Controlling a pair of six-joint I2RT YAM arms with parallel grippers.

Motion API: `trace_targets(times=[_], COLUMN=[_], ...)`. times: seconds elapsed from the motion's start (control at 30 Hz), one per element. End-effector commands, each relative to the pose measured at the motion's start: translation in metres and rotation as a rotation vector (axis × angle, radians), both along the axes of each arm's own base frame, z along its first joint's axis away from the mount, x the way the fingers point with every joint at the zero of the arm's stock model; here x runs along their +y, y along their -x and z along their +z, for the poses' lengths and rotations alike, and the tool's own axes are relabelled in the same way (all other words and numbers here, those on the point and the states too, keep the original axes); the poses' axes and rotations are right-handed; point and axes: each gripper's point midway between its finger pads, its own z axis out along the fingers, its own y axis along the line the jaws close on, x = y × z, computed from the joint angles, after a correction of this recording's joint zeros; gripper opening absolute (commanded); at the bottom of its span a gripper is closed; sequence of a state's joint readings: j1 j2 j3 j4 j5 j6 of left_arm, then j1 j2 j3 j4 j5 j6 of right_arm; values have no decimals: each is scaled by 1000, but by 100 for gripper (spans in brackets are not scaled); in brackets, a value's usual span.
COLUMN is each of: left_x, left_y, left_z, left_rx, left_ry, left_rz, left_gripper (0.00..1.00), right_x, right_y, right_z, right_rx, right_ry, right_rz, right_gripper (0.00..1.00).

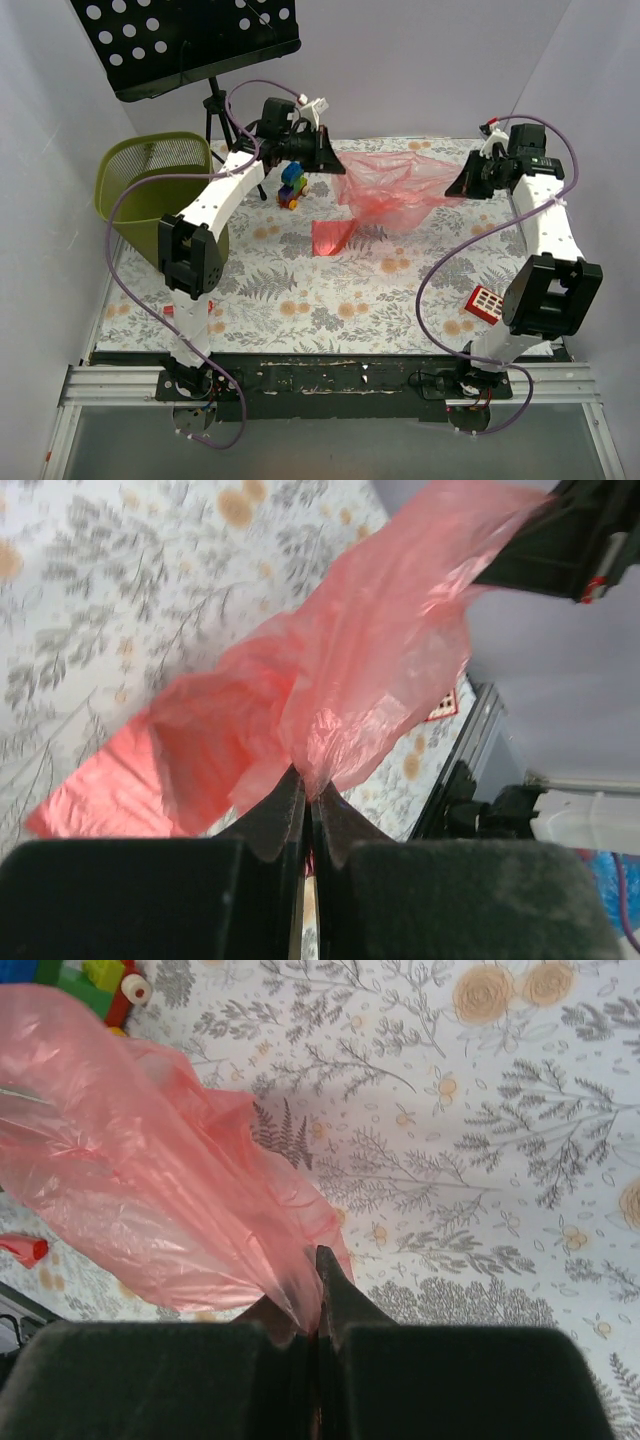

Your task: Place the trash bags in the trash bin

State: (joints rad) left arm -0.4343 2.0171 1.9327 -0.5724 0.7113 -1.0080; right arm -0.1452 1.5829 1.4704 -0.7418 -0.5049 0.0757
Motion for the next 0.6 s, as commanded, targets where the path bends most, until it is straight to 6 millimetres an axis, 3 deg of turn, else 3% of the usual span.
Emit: trace_targets(times=[0.0,0.17,0.27,0.33,0.4,0.47,0.5,0.53,0.57], left_x=[-23,-33,-36,-32,-17,-2,1,10,16], left_y=[-17,-53,-88,-102,-105,-87,-69,-47,-23], left_z=[70,83,117,175,243,317,352,384,409], left_rx=[-114,-263,-474,-729,-1004,-1312,-1491,-1658,-1824], left_ry=[158,205,212,268,337,367,383,422,441], left_rz=[-32,-24,40,94,208,342,406,478,537], left_gripper=[0,0,0,0,0,0,0,0,0], right_x=[9,6,1,-2,-3,0,2,8,2], right_y=[-35,-82,-123,-150,-156,-135,-116,-98,-82], right_z=[37,66,114,160,227,310,357,395,426], right_rx=[-107,-229,-376,-528,-757,-1019,-1192,-1359,-1486], right_ry=[-58,-40,-24,21,71,73,92,118,161], right_rz=[23,66,72,71,65,29,14,-4,-105], right_gripper=[1,1,1,1,1,1,1,1,1])
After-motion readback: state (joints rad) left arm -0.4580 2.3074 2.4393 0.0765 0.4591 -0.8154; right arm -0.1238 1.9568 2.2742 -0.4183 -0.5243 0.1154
